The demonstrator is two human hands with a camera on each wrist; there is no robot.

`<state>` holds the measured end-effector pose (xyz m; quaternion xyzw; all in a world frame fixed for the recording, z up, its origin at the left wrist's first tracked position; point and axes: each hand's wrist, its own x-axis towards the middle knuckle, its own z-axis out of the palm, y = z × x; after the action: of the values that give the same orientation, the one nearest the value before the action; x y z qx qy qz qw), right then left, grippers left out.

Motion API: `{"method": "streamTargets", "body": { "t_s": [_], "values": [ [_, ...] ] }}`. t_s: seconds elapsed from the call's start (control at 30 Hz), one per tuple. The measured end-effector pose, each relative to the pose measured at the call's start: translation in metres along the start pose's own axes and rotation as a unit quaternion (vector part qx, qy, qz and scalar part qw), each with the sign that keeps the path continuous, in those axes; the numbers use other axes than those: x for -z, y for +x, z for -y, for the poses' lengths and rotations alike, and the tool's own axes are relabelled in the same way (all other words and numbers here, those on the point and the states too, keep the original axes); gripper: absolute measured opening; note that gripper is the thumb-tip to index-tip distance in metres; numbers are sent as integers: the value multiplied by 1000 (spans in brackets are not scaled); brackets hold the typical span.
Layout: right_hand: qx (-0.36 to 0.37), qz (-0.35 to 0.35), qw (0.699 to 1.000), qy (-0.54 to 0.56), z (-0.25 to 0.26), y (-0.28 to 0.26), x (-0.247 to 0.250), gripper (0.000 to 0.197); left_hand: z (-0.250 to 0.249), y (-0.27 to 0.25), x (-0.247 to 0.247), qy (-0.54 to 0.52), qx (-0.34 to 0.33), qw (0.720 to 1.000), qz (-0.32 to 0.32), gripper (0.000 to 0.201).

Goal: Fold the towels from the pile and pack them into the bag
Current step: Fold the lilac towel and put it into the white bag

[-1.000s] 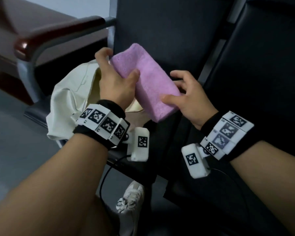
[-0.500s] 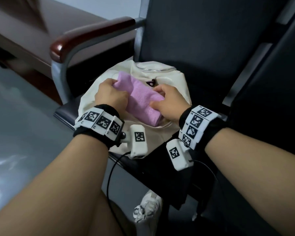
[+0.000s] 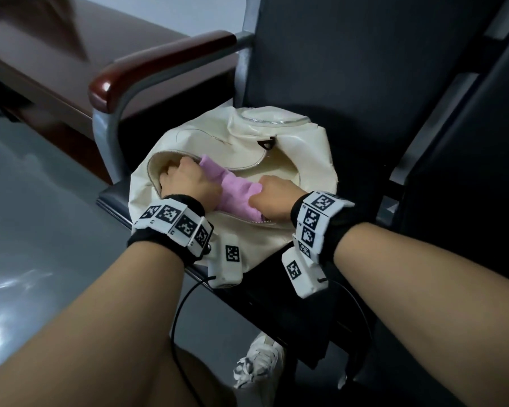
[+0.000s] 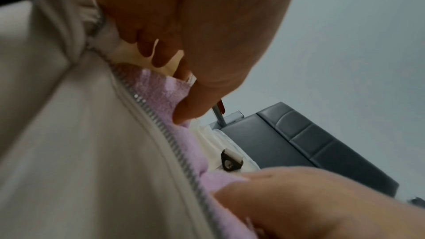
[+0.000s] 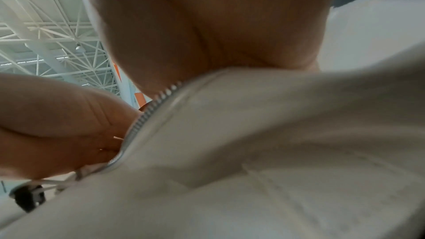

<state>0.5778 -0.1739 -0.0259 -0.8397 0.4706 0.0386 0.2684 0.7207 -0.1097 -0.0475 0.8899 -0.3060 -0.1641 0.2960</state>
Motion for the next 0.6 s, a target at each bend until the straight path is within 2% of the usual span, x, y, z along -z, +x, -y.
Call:
{"method": "streamTargets", "body": {
  "t_s": [0.1, 0.2, 0.3, 0.43, 0.53, 0.6],
  "values": [
    [24, -23, 999, -6, 7, 5, 1, 24, 1, -2, 4, -21, -17, 1000, 4, 60],
    [38, -58, 997, 41, 14, 13, -3, 15, 0, -3, 7, -39, -49, 998, -23, 55],
    [15, -54, 997, 55, 14, 18, -11, 21, -4, -5, 9, -33, -75, 996, -43, 49],
    [-33, -34, 999, 27, 4, 17, -12, 35, -14, -12, 8, 21, -113, 993, -31, 43],
    [-38, -39, 998, 5, 0, 12, -13, 40, -20, -16, 5, 41, -123, 991, 35, 35],
    [-22, -67, 997, -17, -1, 7, -17, 43, -19, -18, 2, 87, -104, 986, 101, 49]
  ]
}}
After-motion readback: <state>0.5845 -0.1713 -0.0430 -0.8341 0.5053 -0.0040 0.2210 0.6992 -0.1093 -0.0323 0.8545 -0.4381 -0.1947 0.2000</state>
